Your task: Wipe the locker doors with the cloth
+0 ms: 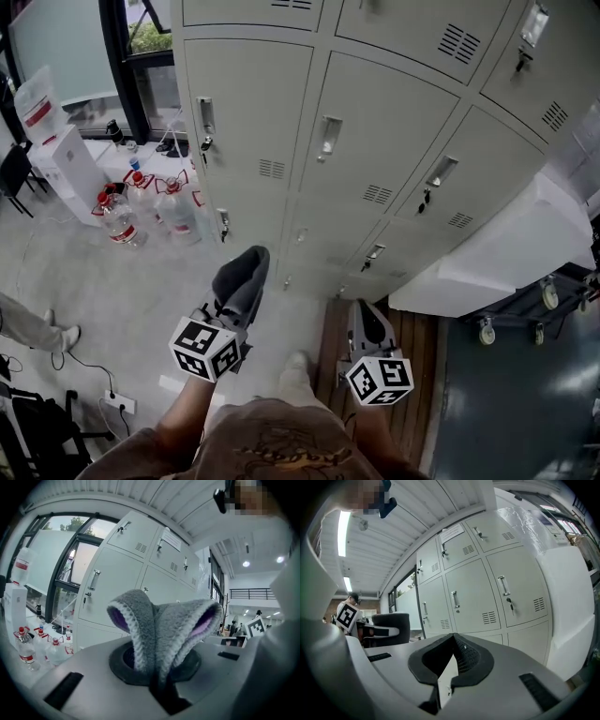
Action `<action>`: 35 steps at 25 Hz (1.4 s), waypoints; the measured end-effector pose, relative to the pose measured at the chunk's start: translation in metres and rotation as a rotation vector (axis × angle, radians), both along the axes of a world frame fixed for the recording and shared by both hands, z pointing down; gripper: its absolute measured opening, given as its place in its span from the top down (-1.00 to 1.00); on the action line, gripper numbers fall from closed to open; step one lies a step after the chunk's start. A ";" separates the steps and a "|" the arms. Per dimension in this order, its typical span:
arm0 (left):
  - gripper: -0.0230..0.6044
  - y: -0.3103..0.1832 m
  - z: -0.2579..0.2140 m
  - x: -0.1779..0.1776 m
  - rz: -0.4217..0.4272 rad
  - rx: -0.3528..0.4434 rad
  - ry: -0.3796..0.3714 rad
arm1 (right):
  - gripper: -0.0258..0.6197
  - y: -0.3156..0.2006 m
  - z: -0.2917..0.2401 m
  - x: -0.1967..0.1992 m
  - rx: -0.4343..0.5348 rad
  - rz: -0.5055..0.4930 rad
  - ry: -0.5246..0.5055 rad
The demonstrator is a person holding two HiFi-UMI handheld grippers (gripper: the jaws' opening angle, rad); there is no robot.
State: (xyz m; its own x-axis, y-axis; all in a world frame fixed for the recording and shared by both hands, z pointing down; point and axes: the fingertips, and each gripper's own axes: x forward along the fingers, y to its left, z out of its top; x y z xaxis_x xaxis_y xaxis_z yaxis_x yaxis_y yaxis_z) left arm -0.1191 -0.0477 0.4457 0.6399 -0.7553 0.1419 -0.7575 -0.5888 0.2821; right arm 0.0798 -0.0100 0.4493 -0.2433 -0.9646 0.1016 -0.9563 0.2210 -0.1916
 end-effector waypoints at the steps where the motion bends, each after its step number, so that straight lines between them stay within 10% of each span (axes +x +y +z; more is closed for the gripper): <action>1: 0.81 -0.008 -0.002 0.004 -0.005 0.002 0.001 | 0.92 -0.009 -0.003 0.004 0.007 -0.004 0.003; 24: 0.81 -0.117 -0.034 0.063 -0.119 0.051 -0.026 | 0.92 -0.130 -0.023 0.060 0.024 -0.122 -0.013; 35: 0.81 -0.161 -0.133 0.060 -0.065 0.300 -0.097 | 0.92 -0.134 -0.030 0.051 0.029 -0.080 -0.029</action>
